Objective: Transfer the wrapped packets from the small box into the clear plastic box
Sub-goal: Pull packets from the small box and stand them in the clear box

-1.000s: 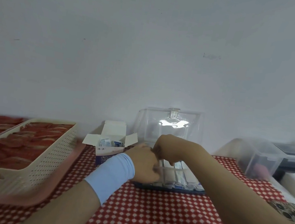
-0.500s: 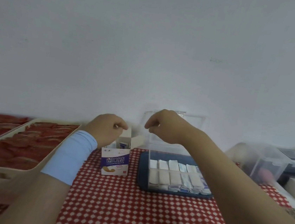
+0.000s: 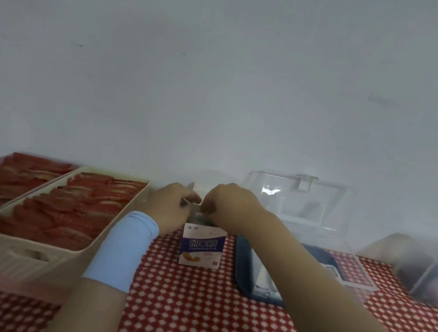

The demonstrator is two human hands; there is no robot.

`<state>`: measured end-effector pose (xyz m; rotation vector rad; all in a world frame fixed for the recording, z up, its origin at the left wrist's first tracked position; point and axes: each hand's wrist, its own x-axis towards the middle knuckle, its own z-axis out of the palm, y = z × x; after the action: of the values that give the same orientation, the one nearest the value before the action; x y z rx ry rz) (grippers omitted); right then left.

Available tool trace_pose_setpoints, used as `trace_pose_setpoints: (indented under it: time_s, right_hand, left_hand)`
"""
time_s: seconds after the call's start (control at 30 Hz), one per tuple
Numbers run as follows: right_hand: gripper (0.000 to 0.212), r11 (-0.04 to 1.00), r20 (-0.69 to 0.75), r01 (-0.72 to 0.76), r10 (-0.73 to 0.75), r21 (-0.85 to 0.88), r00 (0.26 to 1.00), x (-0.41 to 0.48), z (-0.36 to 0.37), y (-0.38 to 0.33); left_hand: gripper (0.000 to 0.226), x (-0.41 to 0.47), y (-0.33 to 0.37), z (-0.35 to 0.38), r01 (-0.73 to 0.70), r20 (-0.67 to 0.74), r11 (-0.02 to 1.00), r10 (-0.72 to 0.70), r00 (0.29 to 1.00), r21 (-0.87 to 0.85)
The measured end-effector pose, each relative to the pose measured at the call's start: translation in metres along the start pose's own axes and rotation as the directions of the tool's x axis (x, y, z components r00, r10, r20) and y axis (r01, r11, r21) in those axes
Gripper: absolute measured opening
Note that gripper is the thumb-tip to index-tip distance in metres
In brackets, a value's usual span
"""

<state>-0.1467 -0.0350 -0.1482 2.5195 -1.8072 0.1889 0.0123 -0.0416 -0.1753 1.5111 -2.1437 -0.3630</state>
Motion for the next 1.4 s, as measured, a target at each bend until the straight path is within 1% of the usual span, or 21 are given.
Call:
trace_pose_setpoints:
  time_s: [0.13,0.23,0.3,0.37,0.47,0.57,0.67,0.7,0.77,0.83,0.9,0.97,1.07,1.13,1.2,1.33,1.4]
  right_hand:
    - [0.019,0.999,0.033,0.025,-0.024,-0.034,0.999,0.010,0.010,-0.010]
    - [0.016,1.000,0.038,0.006,-0.006,-0.008,0.999,0.014,0.012,-0.012]
    - [0.015,0.998,0.017,-0.025,0.024,0.062,1.000,0.013,0.013,-0.009]
    - [0.013,0.983,-0.022,-0.066,0.071,0.173,0.997,0.009,0.012,-0.004]
    - [0.007,0.927,-0.095,-0.098,0.141,0.362,0.985,0.002,0.010,0.007]
    - [0.007,0.874,-0.180,-0.085,0.192,0.478,0.965,-0.003,0.013,0.015]
    - [0.008,0.822,-0.277,-0.027,0.223,0.569,0.934,-0.006,0.022,0.018]
    - [0.006,0.809,-0.290,-0.014,0.227,0.587,0.930,-0.006,0.025,0.019]
    - [0.003,0.801,-0.284,-0.005,0.217,0.598,0.934,-0.006,0.028,0.019]
    - [0.003,0.783,-0.281,-0.002,0.226,0.622,0.933,-0.008,0.028,0.019]
    - [0.007,0.730,-0.276,0.000,0.259,0.683,0.926,-0.010,0.026,0.020]
    - [0.009,0.649,-0.236,-0.008,0.289,0.761,0.928,-0.014,0.024,0.021]
    - [0.009,0.506,-0.216,0.027,0.319,0.862,0.923,-0.018,0.023,0.021]
    - [0.010,0.439,-0.223,0.066,0.317,0.896,0.922,-0.019,0.021,0.020]
    - [0.013,0.410,-0.233,0.097,0.297,0.907,0.926,-0.019,0.021,0.020]
    - [0.016,0.443,-0.232,0.082,0.294,0.893,0.927,-0.020,0.022,0.018]
    - [0.015,0.391,-0.215,0.075,0.327,0.917,0.920,-0.019,0.022,0.018]
  left_hand:
    - [0.034,0.004,-0.007,0.000,-0.003,-0.014,0.999,0.002,1.000,-0.038]
    - [0.033,0.004,-0.010,0.000,-0.008,-0.011,0.998,0.007,1.000,-0.063]
    - [0.032,0.004,-0.012,0.001,-0.001,-0.008,0.997,0.001,1.000,-0.078]
    - [0.028,0.005,-0.014,0.000,0.007,-0.027,0.993,-0.010,1.000,-0.114]
    - [0.021,0.003,-0.011,-0.003,0.011,-0.019,0.985,-0.014,1.000,-0.172]
    - [0.016,0.000,-0.006,-0.004,-0.014,0.013,0.981,0.016,1.000,-0.194]
    - [0.015,0.001,-0.006,0.000,-0.014,-0.046,0.972,0.003,0.999,-0.236]
    - [0.015,0.002,-0.006,0.001,-0.006,-0.064,0.967,-0.011,0.998,-0.254]
    - [0.015,0.002,-0.006,0.001,-0.003,-0.085,0.958,-0.023,0.996,-0.286]
    - [0.015,0.002,-0.005,0.002,0.004,-0.073,0.944,-0.030,0.997,-0.329]
    - [0.019,0.001,-0.004,0.001,0.034,-0.038,0.942,-0.049,0.998,-0.334]
    - [0.022,0.001,-0.003,0.000,0.063,-0.019,0.945,-0.073,0.997,-0.321]
    - [0.023,0.001,-0.001,0.000,0.052,-0.021,0.948,-0.062,0.998,-0.314]
    - [0.019,0.001,0.001,0.001,0.039,-0.022,0.957,-0.048,0.999,-0.287]
    - [0.017,0.000,0.003,0.002,0.036,-0.027,0.962,-0.045,0.999,-0.272]
    - [0.017,0.003,0.001,0.008,0.036,-0.051,0.944,-0.056,0.997,-0.327]
    - [0.021,0.002,0.002,0.007,0.058,-0.047,0.930,-0.080,0.996,-0.362]
